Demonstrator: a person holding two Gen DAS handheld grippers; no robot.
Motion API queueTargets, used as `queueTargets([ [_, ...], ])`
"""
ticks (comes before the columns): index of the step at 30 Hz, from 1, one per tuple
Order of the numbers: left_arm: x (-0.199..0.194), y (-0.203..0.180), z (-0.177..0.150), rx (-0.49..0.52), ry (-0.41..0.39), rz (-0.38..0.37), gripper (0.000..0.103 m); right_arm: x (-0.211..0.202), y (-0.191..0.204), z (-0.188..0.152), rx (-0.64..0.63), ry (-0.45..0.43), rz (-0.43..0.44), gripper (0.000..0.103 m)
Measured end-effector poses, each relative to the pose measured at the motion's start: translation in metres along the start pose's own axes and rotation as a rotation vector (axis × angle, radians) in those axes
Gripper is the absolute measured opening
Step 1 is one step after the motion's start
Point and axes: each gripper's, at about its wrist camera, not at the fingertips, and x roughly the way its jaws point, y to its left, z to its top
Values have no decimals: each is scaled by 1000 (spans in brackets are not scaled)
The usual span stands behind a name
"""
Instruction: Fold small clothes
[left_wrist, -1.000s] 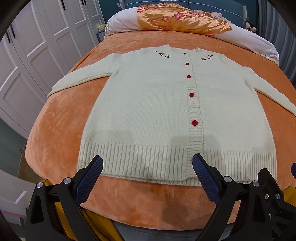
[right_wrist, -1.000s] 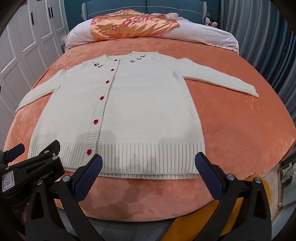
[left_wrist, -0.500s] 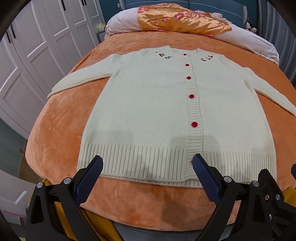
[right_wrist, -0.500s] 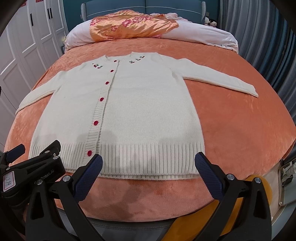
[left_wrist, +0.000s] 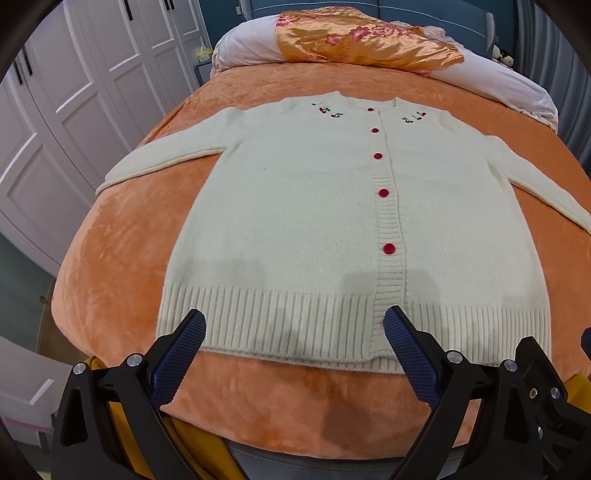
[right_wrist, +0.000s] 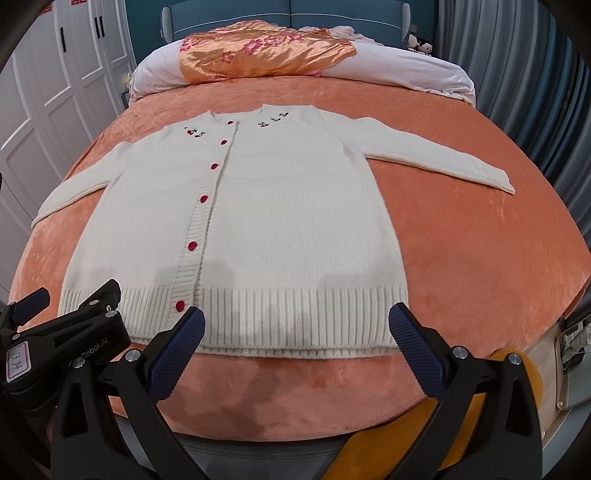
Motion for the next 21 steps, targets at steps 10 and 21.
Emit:
queueTargets([
  [10,5,-1,-1,1,10,7,94,2,1,-1,2,10,-3,98],
  [21,14,-3,-1,8,24,15,94,11,1,-1,5,28,3,98],
])
